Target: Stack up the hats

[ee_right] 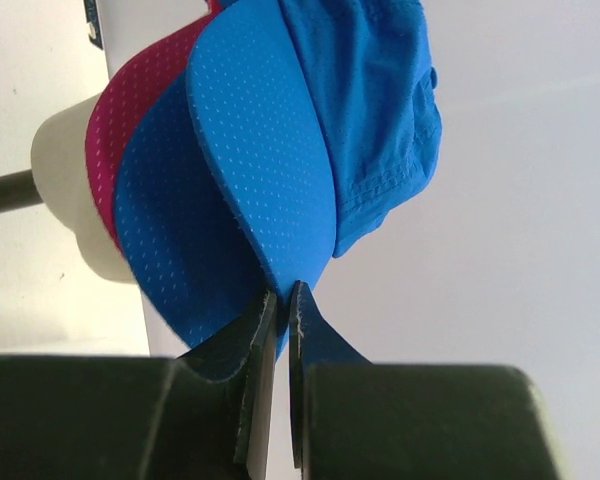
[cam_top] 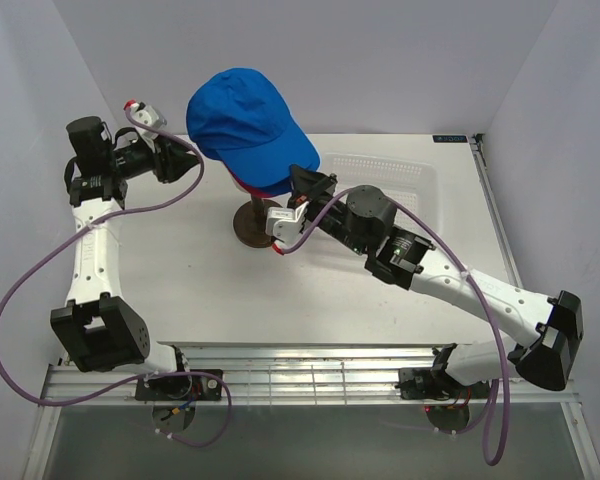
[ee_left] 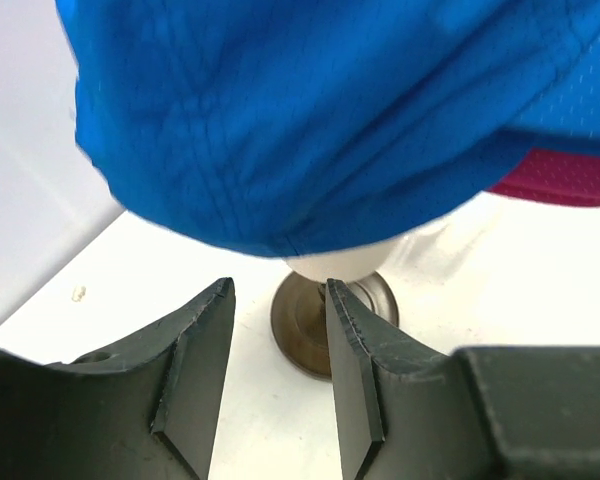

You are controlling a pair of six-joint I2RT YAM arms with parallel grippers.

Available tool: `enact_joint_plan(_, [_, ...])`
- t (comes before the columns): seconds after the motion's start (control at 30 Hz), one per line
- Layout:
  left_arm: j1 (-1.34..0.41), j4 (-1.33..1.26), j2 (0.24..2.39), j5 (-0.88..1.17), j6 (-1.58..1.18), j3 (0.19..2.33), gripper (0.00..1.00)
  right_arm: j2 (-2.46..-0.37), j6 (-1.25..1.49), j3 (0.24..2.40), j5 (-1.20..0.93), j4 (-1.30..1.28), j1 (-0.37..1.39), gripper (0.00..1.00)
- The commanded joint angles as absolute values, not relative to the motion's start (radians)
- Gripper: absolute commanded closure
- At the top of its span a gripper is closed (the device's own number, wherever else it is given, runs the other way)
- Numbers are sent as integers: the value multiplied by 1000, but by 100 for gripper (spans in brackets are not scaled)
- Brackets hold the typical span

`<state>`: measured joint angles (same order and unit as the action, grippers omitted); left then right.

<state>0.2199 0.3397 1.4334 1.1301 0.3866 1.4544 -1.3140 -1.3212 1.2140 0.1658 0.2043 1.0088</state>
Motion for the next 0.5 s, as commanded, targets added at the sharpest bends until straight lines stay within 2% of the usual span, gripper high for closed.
enact_joint_plan(0.0, [253,474,1378,1229,486,1491,48,-1293,-1286,1146,134,51,991,92])
enact_joint_plan(0.2, [357,424,1379,1453,369,1491,52,-1284,-1318,1132,101,40,973,92])
enact_joint_plan(0.27, [359,300,1384,1402,280,1480,52,-1293,-1341,1140,83,48,973,92])
enact_joint_plan(0.37, [357,63,1390,1283,2,1447,51,-1324,-1373,1181,80,29,982,92])
enact_joint_plan(0.47, [347,-36,1393,1174,-103,1450,43,-1331,-1399,1171,84,8,986,92])
